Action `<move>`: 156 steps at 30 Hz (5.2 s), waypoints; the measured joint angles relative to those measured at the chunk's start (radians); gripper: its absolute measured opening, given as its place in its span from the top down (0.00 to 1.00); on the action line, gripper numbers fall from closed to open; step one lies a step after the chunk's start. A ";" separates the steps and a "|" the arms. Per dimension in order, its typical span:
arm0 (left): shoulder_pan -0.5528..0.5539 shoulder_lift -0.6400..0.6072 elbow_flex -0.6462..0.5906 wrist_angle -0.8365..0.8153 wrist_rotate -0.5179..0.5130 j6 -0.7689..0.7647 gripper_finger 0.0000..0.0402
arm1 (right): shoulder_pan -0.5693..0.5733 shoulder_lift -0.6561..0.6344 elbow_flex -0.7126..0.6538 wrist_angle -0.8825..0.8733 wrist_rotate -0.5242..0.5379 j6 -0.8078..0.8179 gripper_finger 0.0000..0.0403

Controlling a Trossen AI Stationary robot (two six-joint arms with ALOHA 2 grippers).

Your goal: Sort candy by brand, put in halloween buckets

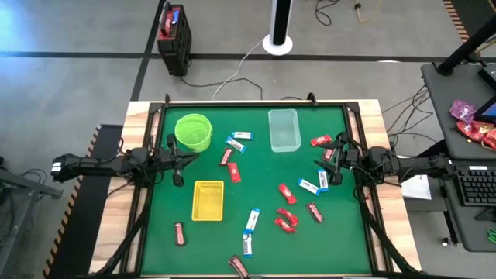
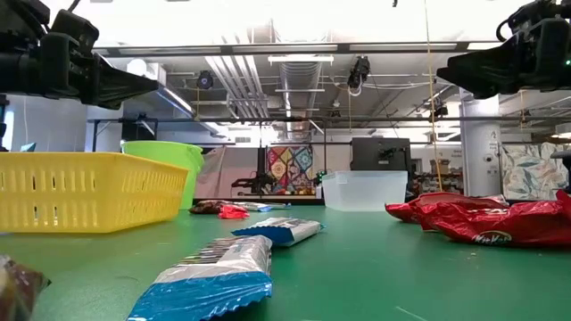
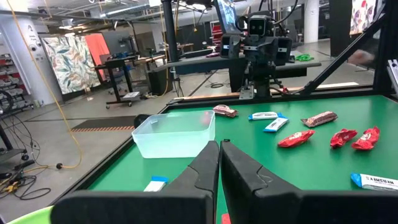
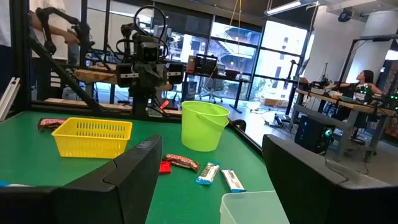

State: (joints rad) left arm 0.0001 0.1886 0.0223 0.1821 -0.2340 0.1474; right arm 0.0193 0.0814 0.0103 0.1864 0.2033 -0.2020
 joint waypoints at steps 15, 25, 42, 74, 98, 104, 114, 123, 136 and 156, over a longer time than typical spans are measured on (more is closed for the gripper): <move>0.000 0.000 0.000 0.000 0.000 0.000 1.00 | 0.000 0.000 0.000 0.000 0.000 0.000 0.32; 0.000 0.000 0.000 0.000 0.000 0.000 1.00 | 0.000 0.000 0.000 0.000 0.000 0.000 0.32; 0.000 0.000 0.000 0.000 0.000 0.000 1.00 | 0.000 0.000 0.000 0.000 0.000 0.000 0.32; -0.001 0.001 0.000 0.062 0.030 -0.332 1.00 | 0.000 0.000 0.000 0.001 -0.008 0.188 0.32; -0.141 0.282 0.307 -0.091 -0.005 -0.998 1.00 | 0.000 0.313 0.542 -0.637 0.311 0.529 0.32; -0.322 0.579 0.692 -0.806 -0.040 -1.390 1.00 | 0.000 0.369 0.542 -0.627 0.321 0.539 0.32; -0.761 1.015 1.077 -1.333 0.042 -2.078 1.00 | 0.000 0.406 0.542 -0.626 0.319 0.551 0.32; -0.943 1.248 1.093 -1.263 0.157 -2.434 1.00 | 0.000 0.405 0.542 -0.626 0.305 0.553 0.32; -0.940 1.440 1.096 -1.193 0.194 -2.539 0.69 | 0.000 0.405 0.542 -0.627 0.235 0.570 0.32; -0.928 1.564 1.049 -1.125 0.193 -2.525 0.51 | 0.000 0.405 0.542 -0.638 0.234 0.566 0.32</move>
State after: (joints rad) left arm -0.9275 1.7527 1.0710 -0.9428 -0.0414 -2.3772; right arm 0.0193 0.4862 0.5518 -0.4516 0.4370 0.3637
